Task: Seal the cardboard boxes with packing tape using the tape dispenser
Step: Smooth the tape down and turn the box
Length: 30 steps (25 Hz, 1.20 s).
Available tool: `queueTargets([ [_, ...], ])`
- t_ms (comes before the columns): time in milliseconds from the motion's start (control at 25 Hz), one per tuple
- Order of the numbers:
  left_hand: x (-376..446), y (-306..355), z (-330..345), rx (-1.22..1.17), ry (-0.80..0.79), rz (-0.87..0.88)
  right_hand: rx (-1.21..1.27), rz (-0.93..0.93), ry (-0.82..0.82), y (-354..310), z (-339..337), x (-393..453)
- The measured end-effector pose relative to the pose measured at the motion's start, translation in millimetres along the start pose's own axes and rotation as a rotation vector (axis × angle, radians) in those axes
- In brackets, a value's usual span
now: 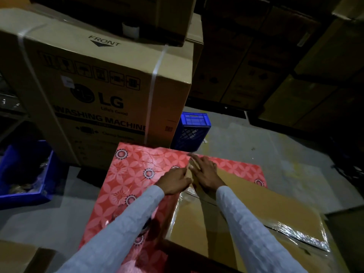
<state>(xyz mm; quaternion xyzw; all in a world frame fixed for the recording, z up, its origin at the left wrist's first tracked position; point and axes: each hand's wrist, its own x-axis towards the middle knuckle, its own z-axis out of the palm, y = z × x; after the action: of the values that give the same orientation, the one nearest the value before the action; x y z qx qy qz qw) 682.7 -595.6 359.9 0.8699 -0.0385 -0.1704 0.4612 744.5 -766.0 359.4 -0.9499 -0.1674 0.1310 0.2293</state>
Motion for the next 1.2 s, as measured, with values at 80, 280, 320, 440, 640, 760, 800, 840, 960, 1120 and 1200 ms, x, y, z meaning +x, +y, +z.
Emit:
queueTargets([
  [80, -4, -7, 16, 0.019, 0.088, -0.058, -0.071, -0.043, -0.024, 0, -6, 7],
  [280, 40, -18, 22, 0.008, 0.147, -0.113, -0.128, -0.043, 0.003, 9, -25, 31],
  [320, 47, -9, 18, 0.027, 0.127, -0.123, -0.104, -0.025, 0.004, 17, -29, 38],
  [440, 69, 20, 8, 0.057, 0.189, -0.17, -0.054, 0.028, 0.03, 40, -44, 63],
  [640, 126, 60, 19, 0.118, 0.555, -0.344, 0.109, 0.093, 0.174, 88, -76, 109],
  [760, 158, 78, 34, 0.22, 0.643, -0.388, 0.201, 0.154, 0.251, 118, -92, 128],
  [800, 165, 81, 38, 0.264, 0.657, -0.38, 0.235, 0.186, 0.269, 127, -96, 132],
  [840, 171, 84, 42, 0.289, 0.643, -0.348, 0.273, 0.221, 0.285, 137, -98, 133],
  [960, 184, 87, 41, 0.224, 0.574, -0.23, 0.373, 0.307, 0.339, 157, -102, 129],
  [1120, 186, 91, 29, 0.207, 0.5, -0.131, 0.453, 0.36, 0.4, 165, -101, 120],
  [1200, 184, 92, 25, 0.201, 0.475, -0.102, 0.501, 0.344, 0.434, 169, -97, 115],
])
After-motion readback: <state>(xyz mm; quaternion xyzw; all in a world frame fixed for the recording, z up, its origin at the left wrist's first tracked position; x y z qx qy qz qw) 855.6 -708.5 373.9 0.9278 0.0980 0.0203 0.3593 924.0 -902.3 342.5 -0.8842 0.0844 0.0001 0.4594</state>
